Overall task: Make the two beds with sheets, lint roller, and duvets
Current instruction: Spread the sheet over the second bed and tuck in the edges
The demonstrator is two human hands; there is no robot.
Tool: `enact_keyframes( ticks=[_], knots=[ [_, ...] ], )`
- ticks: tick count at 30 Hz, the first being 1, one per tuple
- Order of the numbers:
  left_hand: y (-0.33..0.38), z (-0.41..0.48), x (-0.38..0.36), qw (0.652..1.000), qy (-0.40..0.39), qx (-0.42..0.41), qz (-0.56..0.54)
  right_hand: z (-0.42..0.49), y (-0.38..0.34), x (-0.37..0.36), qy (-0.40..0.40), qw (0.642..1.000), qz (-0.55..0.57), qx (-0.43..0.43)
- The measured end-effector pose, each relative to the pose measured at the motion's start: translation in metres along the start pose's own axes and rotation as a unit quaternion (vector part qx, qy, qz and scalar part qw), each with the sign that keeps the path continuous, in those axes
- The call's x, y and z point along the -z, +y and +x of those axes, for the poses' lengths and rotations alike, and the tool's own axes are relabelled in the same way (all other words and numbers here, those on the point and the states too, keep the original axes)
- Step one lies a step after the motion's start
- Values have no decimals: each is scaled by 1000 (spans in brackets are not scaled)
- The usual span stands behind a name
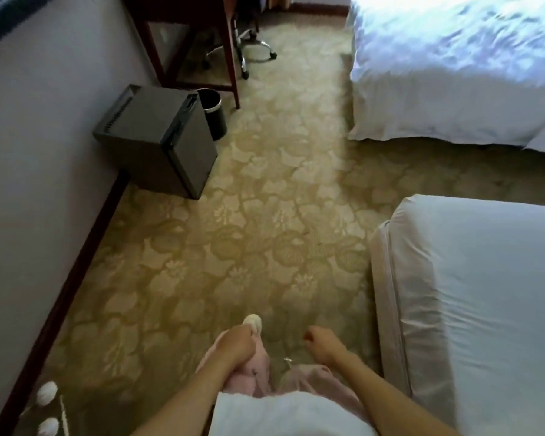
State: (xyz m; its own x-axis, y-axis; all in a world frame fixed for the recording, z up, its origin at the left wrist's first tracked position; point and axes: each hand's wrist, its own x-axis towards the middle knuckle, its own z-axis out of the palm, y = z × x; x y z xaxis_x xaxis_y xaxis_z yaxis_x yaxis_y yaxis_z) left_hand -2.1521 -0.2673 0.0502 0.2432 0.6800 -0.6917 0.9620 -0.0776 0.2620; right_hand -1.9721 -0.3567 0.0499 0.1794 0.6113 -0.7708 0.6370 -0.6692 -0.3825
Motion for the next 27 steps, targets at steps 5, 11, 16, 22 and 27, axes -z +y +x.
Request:
enact_keyframes(
  ticks=[5, 11, 16, 22, 27],
  knots=[
    [75, 115, 100, 986, -94, -92, 104, 59, -47, 102, 134, 990, 37, -29],
    [152, 210, 113, 933, -217, -153, 241, 114, -5, 164, 63, 971, 183, -142],
    [285, 303, 159, 887, -347, -132, 275, 196, 54, 297, 46, 951, 261, -158],
    [504, 411, 226, 952, -113, -228, 168, 252, 117, 494, 200, 893, 369, -163],
    [649, 462, 225, 916, -125, -308, 223, 272, 172, 575, 174, 897, 351, -206]
  ],
)
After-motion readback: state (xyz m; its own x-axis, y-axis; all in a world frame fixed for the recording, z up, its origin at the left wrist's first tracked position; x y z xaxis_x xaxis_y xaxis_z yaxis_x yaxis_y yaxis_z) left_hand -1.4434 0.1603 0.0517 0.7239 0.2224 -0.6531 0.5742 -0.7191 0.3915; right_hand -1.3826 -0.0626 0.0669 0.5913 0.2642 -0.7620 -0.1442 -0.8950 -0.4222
